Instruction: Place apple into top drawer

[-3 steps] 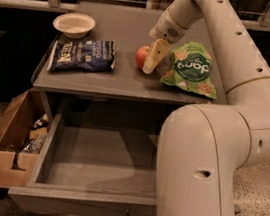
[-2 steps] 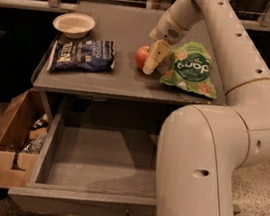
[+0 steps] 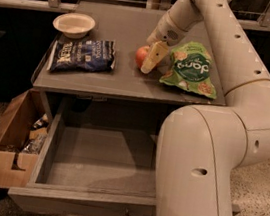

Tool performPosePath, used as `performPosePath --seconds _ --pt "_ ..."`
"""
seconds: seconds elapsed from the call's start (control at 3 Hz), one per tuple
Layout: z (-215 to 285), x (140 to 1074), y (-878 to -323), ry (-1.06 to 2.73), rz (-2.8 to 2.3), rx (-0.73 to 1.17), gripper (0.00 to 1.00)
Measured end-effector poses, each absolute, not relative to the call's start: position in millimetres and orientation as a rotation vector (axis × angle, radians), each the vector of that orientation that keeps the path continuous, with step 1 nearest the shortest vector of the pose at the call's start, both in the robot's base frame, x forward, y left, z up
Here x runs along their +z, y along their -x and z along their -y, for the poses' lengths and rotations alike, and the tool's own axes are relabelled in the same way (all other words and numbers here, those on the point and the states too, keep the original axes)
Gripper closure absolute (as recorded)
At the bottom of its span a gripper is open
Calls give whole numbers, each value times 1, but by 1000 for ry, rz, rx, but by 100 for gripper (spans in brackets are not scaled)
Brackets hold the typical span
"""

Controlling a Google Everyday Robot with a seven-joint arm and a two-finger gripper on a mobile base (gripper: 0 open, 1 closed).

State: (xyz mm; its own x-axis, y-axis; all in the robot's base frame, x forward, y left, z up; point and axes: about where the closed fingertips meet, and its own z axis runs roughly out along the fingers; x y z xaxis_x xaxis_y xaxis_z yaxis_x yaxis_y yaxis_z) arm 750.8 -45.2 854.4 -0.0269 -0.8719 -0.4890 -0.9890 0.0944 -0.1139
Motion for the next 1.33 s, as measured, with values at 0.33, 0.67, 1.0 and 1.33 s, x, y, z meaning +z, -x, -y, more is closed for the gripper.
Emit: performPosePath --seconds 0.33,0.67,1.0,1.33 --pt "45 854 -751 1821 -1944 359 42" --pt "45 854 -751 1821 -1944 359 66" --pt "45 854 -751 1821 -1943 359 89" --pt "41 860 -751 1814 -1926 363 100"
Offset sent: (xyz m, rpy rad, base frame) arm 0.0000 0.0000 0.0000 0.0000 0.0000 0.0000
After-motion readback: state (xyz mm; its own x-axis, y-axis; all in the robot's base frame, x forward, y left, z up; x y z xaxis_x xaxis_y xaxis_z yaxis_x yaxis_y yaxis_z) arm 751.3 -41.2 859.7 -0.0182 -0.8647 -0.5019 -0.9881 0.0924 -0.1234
